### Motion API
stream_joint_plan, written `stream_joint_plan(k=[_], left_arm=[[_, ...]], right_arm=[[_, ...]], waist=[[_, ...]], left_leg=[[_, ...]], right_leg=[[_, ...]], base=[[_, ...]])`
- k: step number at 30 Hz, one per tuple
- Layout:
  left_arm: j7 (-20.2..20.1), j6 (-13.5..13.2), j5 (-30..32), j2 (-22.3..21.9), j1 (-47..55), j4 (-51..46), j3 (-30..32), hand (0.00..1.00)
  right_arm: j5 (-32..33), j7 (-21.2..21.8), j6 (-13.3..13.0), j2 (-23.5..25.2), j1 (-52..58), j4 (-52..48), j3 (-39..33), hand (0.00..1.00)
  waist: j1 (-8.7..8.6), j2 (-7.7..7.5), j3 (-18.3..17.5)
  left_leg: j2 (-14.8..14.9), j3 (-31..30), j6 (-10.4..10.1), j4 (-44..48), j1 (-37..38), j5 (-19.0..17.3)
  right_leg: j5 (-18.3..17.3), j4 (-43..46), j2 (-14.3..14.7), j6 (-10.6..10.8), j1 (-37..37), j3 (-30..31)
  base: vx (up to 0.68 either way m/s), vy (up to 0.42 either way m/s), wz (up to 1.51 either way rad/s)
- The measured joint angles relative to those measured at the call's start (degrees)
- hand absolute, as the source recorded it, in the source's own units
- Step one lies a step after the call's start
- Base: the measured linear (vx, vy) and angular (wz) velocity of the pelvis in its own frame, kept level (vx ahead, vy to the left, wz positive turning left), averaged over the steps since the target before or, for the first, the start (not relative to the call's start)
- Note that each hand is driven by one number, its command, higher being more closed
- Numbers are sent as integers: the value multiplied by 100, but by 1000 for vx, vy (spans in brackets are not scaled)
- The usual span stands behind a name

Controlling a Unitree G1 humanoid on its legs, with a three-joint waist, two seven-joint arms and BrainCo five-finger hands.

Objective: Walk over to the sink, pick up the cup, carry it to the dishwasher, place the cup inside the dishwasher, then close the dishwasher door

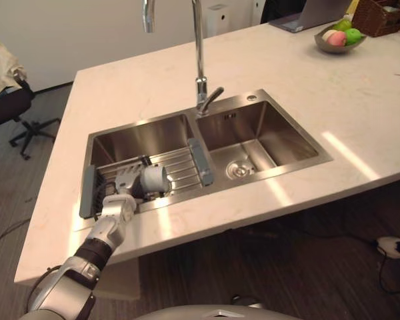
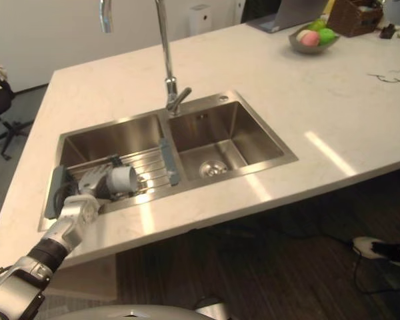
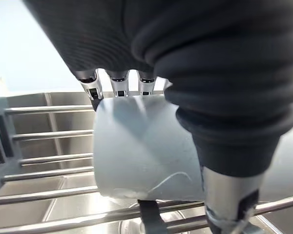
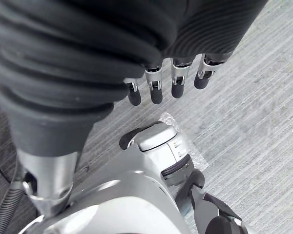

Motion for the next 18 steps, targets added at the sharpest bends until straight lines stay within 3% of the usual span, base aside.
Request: stream_joint_plan(k=[9,10,18], left_arm=[[-419,120,-257,-7,48,-140,-15,0],[-495,144,-264,-13,56,-138,-18,100],[-630,278,-714,-67,41,50,43,100]], right_arm=[[-165,0,-27,8,28,-206,-62,0],[-164,0,-24,8,38,-211,-69,0],[-161,17,15,33,79,-217,-209,0]], waist=[[-147,95,154],[-172,98,160],[-215,113,167]], left_leg=[[71,104,-30,2,95,-15],[73,105,-33,2,98,-16],[86,99,-84,2,249,-47]], right_leg=[[-144,250,34,-30,-102,136],[-148,251,33,-27,-104,139],[-155,243,44,-15,49,132]], base=[[-26,-29,-7],[-38,-30,-6],[-8,-6,0]])
